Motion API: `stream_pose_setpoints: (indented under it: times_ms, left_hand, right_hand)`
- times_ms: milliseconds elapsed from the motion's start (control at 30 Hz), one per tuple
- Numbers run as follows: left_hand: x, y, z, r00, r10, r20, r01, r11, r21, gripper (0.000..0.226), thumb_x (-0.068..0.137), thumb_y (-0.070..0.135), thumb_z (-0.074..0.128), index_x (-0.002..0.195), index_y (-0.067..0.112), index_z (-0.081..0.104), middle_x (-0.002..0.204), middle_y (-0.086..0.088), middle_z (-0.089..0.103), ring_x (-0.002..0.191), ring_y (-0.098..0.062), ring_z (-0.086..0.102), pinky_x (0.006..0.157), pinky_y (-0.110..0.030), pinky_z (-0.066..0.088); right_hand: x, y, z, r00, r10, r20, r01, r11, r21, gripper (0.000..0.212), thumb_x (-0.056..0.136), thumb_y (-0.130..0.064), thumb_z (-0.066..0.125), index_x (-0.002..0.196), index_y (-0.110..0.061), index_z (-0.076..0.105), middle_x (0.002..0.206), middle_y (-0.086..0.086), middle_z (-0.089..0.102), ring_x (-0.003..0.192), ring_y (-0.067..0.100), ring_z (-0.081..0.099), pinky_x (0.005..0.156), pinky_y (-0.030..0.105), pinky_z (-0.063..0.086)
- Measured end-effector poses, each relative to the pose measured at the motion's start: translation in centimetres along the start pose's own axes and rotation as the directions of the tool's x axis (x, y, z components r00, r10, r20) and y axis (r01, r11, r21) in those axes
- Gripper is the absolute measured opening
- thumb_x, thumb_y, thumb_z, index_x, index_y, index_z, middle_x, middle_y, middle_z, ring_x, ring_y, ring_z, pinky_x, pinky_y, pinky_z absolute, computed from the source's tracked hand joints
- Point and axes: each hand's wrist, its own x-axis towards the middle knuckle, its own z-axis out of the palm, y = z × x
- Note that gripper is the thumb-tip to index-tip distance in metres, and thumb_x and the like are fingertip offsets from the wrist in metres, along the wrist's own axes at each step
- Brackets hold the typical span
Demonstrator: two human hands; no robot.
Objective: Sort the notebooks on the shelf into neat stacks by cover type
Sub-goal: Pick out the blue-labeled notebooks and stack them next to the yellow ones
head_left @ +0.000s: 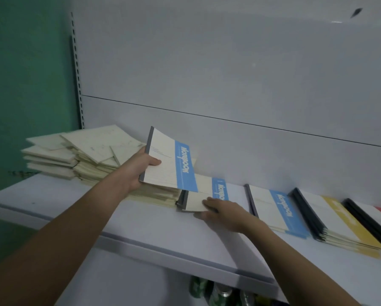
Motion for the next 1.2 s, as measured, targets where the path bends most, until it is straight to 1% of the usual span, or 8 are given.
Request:
stream_pose_setpoints:
  times_ms: [133, 267, 367, 533, 633, 833, 967, 1200]
  left_hand:
    - [-0.7, -0.6, 0.2, 0.999, -0.03, 0.01, 0.031, 0.998, -0.056, 0.049, 0.095, -0.005, 0.043, 0.137, 0.02, 0.045, 0.128, -0.012, 0.061, 0.107, -0.031, 0.062, 0.073, -0.039, 0.054]
    - [-1.6, -1.2, 2.2, 0.997, -0.075, 0.021, 0.076, 0.996, -0.052, 0.047, 0.096, -0.002, 0.043, 0.136, 0.022, 0.046, 0.123, -0.01, 0.062, 0.097, -0.025, 0.063, 0.066, -0.034, 0.052]
    - [-2.3, -1.8, 4.6, 0.994, -0.091, 0.054, 0.094, 0.994, -0.055, 0.036, 0.101, 0.006, 0.04, 0.132, 0.024, 0.047, 0.125, -0.009, 0.062, 0.094, -0.022, 0.063, 0.067, -0.034, 0.051]
    - [-3.2, -1.4, 7.5, 0.977, -0.178, 0.122, 0.194, 0.97, -0.143, 0.044, 0.098, 0.051, 0.046, 0.121, 0.016, 0.061, 0.11, -0.012, 0.071, 0.084, -0.024, 0.07, 0.057, -0.032, 0.056]
    - [-3.5, -2.0, 7.4, 0.984, -0.128, 0.128, 0.144, 0.981, -0.126, 0.034, 0.098, 0.014, 0.054, 0.132, 0.016, 0.051, 0.119, -0.014, 0.067, 0.094, -0.028, 0.068, 0.061, -0.036, 0.057]
    - [-4.3, -1.4, 4.3, 1.0, -0.011, 0.008, 0.012, 0.992, -0.125, 0.046, 0.092, -0.008, 0.051, 0.13, 0.019, 0.048, 0.121, -0.009, 0.065, 0.097, -0.024, 0.065, 0.069, -0.036, 0.054]
    - [-4.2, -0.9, 1.9, 0.999, 0.023, -0.031, -0.027, 0.992, -0.121, 0.046, 0.092, -0.006, 0.054, 0.13, 0.019, 0.05, 0.113, -0.005, 0.068, 0.097, -0.022, 0.066, 0.068, -0.034, 0.055]
    - [-3.2, -1.6, -0.3, 0.999, 0.016, -0.031, -0.02, 0.987, -0.159, 0.039, 0.093, -0.006, 0.053, 0.123, 0.02, 0.054, 0.11, -0.007, 0.069, 0.091, -0.021, 0.068, 0.067, -0.034, 0.054]
  right_hand:
    - [-1.0, 1.4, -1.0, 0.952, 0.073, -0.297, 0.03, 0.944, 0.329, 0.038, 0.104, -0.043, 0.028, 0.11, -0.022, 0.06, 0.102, 0.002, 0.065, 0.095, 0.021, 0.059, 0.079, 0.032, 0.044]
    - [-2.0, 1.2, -2.6, 0.751, 0.242, -0.614, 0.192, 0.81, 0.554, 0.033, 0.105, -0.031, 0.033, 0.078, -0.031, 0.05, 0.071, -0.009, 0.053, 0.066, 0.005, 0.048, 0.056, 0.015, 0.032]
    - [-2.8, 0.1, -3.2, 0.715, 0.203, -0.669, 0.281, 0.793, 0.541, 0.031, 0.105, -0.037, 0.035, 0.108, -0.03, 0.065, 0.09, -0.012, 0.065, 0.077, -0.001, 0.056, 0.065, 0.019, 0.042]
    - [-3.9, -1.2, -1.6, 0.8, -0.162, -0.577, 0.3, 0.942, 0.151, 0.04, 0.102, -0.044, 0.037, 0.14, -0.04, 0.047, 0.141, -0.011, 0.053, 0.126, 0.01, 0.05, 0.099, 0.027, 0.042]
    - [-4.5, -1.5, -0.8, 0.841, -0.289, -0.457, 0.375, 0.921, 0.108, 0.044, 0.1, -0.048, 0.035, 0.143, -0.041, 0.043, 0.15, -0.015, 0.041, 0.138, 0.003, 0.034, 0.11, 0.021, 0.029]
    - [-2.9, -0.4, -0.3, 0.759, 0.374, -0.534, 0.103, 0.74, 0.665, 0.032, 0.103, -0.026, 0.035, 0.109, -0.018, 0.064, 0.105, -0.005, 0.063, 0.094, 0.011, 0.054, 0.072, 0.022, 0.039]
    - [-0.3, 1.0, 2.4, 0.92, 0.219, -0.325, -0.059, 0.898, 0.437, 0.033, 0.097, -0.038, 0.049, 0.12, -0.017, 0.06, 0.122, 0.002, 0.061, 0.113, 0.023, 0.056, 0.087, 0.03, 0.042]
    - [2.7, -0.2, 4.0, 0.987, 0.046, -0.151, -0.045, 0.999, 0.015, 0.056, 0.094, -0.058, 0.043, 0.138, -0.024, 0.039, 0.139, 0.0, 0.041, 0.134, 0.028, 0.034, 0.105, 0.045, 0.035]
